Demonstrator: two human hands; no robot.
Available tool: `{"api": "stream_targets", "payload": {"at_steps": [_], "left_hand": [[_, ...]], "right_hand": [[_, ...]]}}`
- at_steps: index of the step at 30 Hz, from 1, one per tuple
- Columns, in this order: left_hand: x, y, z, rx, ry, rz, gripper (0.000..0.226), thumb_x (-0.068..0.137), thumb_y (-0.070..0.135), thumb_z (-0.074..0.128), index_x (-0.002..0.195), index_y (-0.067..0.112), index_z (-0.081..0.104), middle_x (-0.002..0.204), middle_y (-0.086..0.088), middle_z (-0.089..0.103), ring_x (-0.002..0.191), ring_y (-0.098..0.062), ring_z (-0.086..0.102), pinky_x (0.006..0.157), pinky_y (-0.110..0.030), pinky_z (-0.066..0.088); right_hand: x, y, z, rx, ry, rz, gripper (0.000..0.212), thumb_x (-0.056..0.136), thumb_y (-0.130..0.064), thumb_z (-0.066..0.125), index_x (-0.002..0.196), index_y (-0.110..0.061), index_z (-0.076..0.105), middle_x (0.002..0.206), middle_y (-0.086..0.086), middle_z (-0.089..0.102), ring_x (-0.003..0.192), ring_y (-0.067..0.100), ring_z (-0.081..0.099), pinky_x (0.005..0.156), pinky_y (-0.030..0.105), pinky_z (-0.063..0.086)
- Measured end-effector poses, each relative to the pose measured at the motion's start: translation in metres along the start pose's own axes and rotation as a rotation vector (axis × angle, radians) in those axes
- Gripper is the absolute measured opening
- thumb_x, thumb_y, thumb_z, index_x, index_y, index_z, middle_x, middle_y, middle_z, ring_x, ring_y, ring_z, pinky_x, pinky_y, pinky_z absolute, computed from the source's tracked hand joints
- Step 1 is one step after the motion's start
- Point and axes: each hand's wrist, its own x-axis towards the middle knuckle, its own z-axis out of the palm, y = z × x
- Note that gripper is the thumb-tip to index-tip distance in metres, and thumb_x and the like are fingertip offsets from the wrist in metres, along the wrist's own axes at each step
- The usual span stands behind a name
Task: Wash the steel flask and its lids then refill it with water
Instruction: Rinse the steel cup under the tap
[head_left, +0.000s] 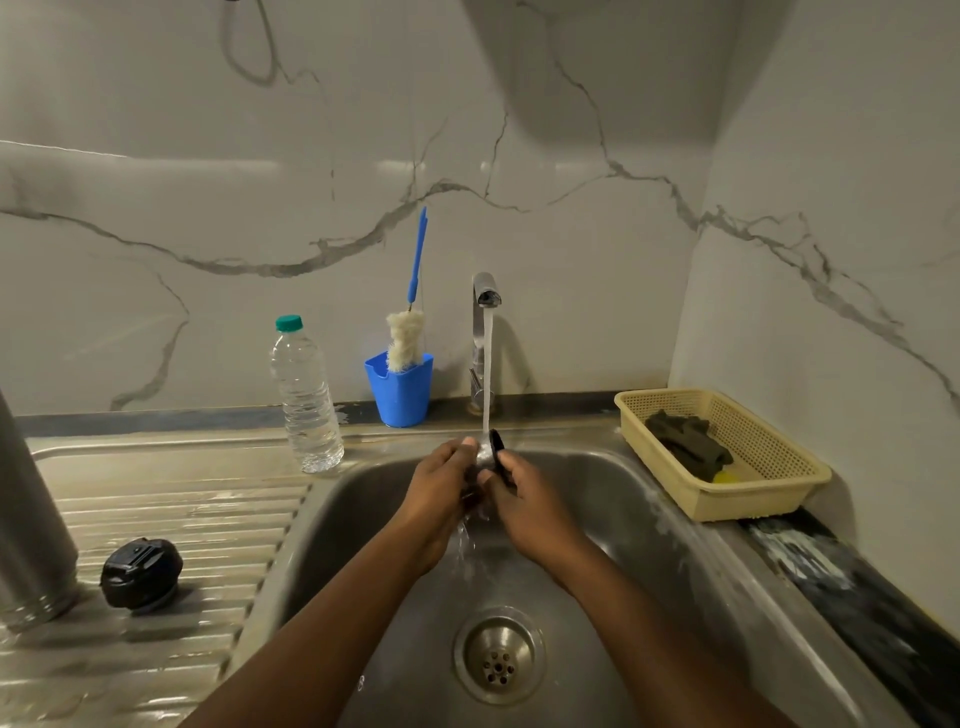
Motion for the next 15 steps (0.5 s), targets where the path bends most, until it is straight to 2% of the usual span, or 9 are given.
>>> {"api": "stream_targets", "payload": {"at_steps": [3, 5, 7, 10, 12, 15], "left_hand": [[0.002, 0.002, -0.003, -0.041, -0.042, 0.029, 0.027, 0.109, 0.027, 0.054, 0.133, 0.021, 0.065, 0.120, -0.011, 0.076, 0.110, -0.025, 0.076, 0.104, -0.050, 0.058], [0.003, 0.001, -0.004, -0.042, -0.022, 0.032, 0.028, 0.110, 0.028, 0.053, 0.131, 0.017, 0.068, 0.116, -0.011, 0.078, 0.108, -0.024, 0.076, 0.103, -0.047, 0.058], [0.003, 0.001, -0.003, -0.041, 0.002, 0.024, 0.029, 0.110, 0.030, 0.052, 0.124, 0.015, 0.072, 0.112, -0.013, 0.079, 0.104, -0.025, 0.077, 0.100, -0.045, 0.059], [0.002, 0.001, -0.001, -0.035, 0.022, 0.011, 0.033, 0.110, 0.036, 0.052, 0.118, 0.015, 0.075, 0.110, -0.020, 0.078, 0.097, -0.028, 0.075, 0.096, -0.045, 0.059], [0.002, 0.001, -0.001, -0.033, 0.033, -0.005, 0.034, 0.109, 0.041, 0.051, 0.114, 0.017, 0.076, 0.112, -0.024, 0.075, 0.101, -0.034, 0.071, 0.101, -0.052, 0.056], [0.003, 0.000, -0.001, -0.030, 0.012, -0.052, 0.036, 0.109, 0.043, 0.050, 0.118, 0.017, 0.073, 0.107, -0.014, 0.080, 0.110, -0.030, 0.074, 0.105, -0.051, 0.056]], "right_hand": [[-0.002, -0.003, 0.001, 0.060, -0.053, 0.002, 0.043, 0.110, -0.026, 0.049, 0.152, -0.034, 0.048, 0.141, -0.009, 0.062, 0.128, 0.007, 0.059, 0.109, 0.036, 0.051], [-0.002, 0.002, 0.003, 0.006, -0.084, -0.008, 0.046, 0.109, -0.023, 0.049, 0.154, -0.036, 0.045, 0.141, -0.011, 0.060, 0.129, 0.007, 0.057, 0.111, 0.035, 0.049], [0.001, 0.008, 0.003, -0.159, -0.030, -0.048, 0.042, 0.106, -0.036, 0.049, 0.148, -0.037, 0.050, 0.137, -0.007, 0.063, 0.122, 0.008, 0.061, 0.105, 0.038, 0.053], [0.004, 0.012, -0.003, -0.421, 0.092, -0.098, 0.045, 0.094, -0.062, 0.041, 0.128, -0.040, 0.060, 0.113, -0.011, 0.067, 0.102, 0.006, 0.064, 0.086, 0.039, 0.060], [0.003, 0.011, -0.002, -0.442, 0.102, -0.124, 0.044, 0.093, -0.064, 0.038, 0.119, -0.038, 0.063, 0.105, -0.015, 0.066, 0.099, 0.006, 0.062, 0.083, 0.039, 0.058], [-0.001, 0.007, 0.002, -0.345, -0.006, -0.117, 0.043, 0.099, -0.058, 0.040, 0.124, -0.033, 0.064, 0.115, -0.010, 0.067, 0.107, 0.011, 0.062, 0.092, 0.042, 0.057]]}}
